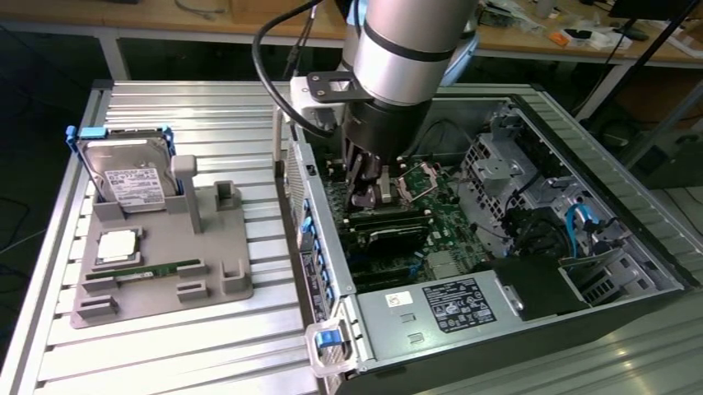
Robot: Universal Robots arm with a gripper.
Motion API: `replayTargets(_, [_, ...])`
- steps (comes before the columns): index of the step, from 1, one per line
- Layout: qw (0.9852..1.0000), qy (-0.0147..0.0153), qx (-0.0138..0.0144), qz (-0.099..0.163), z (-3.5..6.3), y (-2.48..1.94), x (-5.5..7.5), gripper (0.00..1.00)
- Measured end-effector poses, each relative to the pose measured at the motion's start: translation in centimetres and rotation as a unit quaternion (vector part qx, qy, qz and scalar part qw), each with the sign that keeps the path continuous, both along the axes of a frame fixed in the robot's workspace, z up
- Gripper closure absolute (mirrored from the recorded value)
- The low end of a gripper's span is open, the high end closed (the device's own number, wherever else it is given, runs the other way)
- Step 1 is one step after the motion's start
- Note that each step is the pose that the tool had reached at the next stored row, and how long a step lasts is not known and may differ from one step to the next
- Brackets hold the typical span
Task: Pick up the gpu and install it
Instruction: 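Press down on the gpu until it lock into place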
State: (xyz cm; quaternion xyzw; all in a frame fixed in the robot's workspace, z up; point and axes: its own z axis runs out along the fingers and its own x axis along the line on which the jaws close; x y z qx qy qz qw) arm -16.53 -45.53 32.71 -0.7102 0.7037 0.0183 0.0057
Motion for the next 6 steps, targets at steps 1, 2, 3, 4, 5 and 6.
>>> replayTargets(1, [1.0000,0.0000,0.0000,0.000,0.00,0.00,0.00,0.89])
replayTargets(2, [1.0000,0.0000,0.0000,0.000,0.00,0.00,0.00,0.89])
replayTargets(3, [1.0000,0.0000,0.0000,0.000,0.00,0.00,0.00,0.89])
replayTargets(4, [1.0000,0.0000,0.0000,0.000,0.00,0.00,0.00,0.89])
replayTargets(5, [1.0000,0.0000,0.0000,0.000,0.00,0.00,0.00,0.89])
replayTargets(6, [1.0000,0.0000,0.0000,0.000,0.00,0.00,0.00,0.89])
